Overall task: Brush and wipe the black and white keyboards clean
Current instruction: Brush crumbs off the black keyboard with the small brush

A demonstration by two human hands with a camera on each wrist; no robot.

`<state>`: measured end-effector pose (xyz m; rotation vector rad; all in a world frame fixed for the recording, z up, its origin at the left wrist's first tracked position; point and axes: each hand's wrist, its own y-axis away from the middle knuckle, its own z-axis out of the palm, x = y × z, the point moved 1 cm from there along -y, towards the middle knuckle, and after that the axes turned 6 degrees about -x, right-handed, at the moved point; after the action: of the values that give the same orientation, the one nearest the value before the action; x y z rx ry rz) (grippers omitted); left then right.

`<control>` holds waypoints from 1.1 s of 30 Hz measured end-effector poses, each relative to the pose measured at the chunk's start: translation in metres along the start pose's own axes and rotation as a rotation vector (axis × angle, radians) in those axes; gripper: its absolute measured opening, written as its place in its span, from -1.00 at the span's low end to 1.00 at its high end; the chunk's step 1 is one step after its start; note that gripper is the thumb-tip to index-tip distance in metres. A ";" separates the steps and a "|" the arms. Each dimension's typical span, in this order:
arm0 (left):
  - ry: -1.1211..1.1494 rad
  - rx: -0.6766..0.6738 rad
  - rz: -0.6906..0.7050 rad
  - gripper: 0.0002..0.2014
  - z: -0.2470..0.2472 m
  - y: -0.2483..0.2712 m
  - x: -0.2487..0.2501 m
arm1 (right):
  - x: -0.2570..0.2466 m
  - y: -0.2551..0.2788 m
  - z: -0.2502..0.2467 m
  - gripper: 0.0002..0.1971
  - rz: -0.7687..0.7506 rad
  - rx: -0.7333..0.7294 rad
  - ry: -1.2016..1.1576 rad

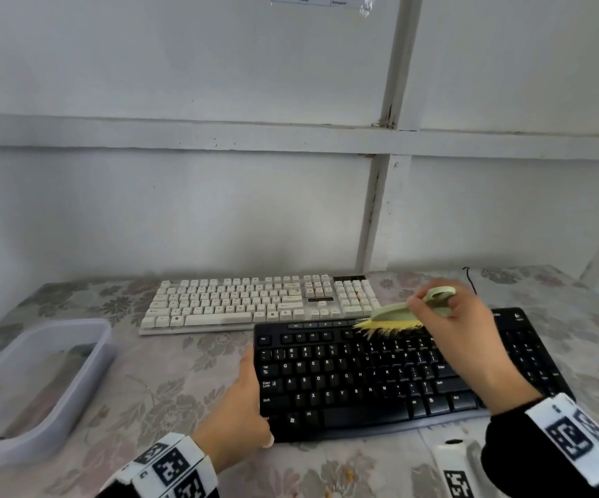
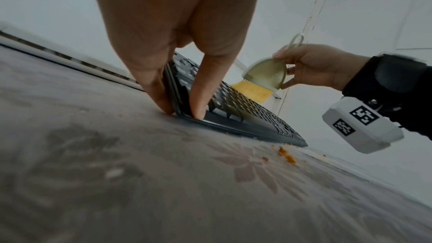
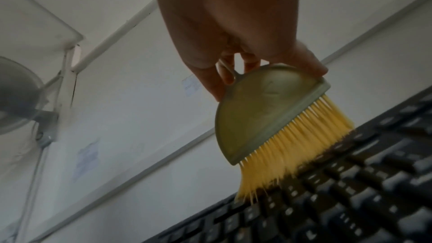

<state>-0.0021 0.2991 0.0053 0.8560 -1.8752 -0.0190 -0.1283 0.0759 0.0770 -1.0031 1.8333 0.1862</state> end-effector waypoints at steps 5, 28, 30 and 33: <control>-0.010 0.018 -0.004 0.10 0.002 0.000 0.000 | -0.001 0.001 -0.005 -0.94 -0.018 -0.034 -0.172; -0.083 0.079 0.034 0.09 0.002 -0.002 -0.004 | -0.052 0.031 0.042 -0.83 -0.207 -0.147 -0.129; -0.130 0.094 0.047 0.09 0.002 -0.002 -0.003 | -0.058 0.037 0.077 -0.91 -0.236 -0.186 -0.040; -0.198 0.121 0.050 0.07 0.002 -0.004 -0.003 | -0.059 0.042 0.106 -0.94 -0.214 -0.163 0.046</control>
<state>-0.0001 0.2971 0.0002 0.9170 -2.1001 0.0418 -0.0756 0.1919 0.0612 -1.3193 1.7588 0.1858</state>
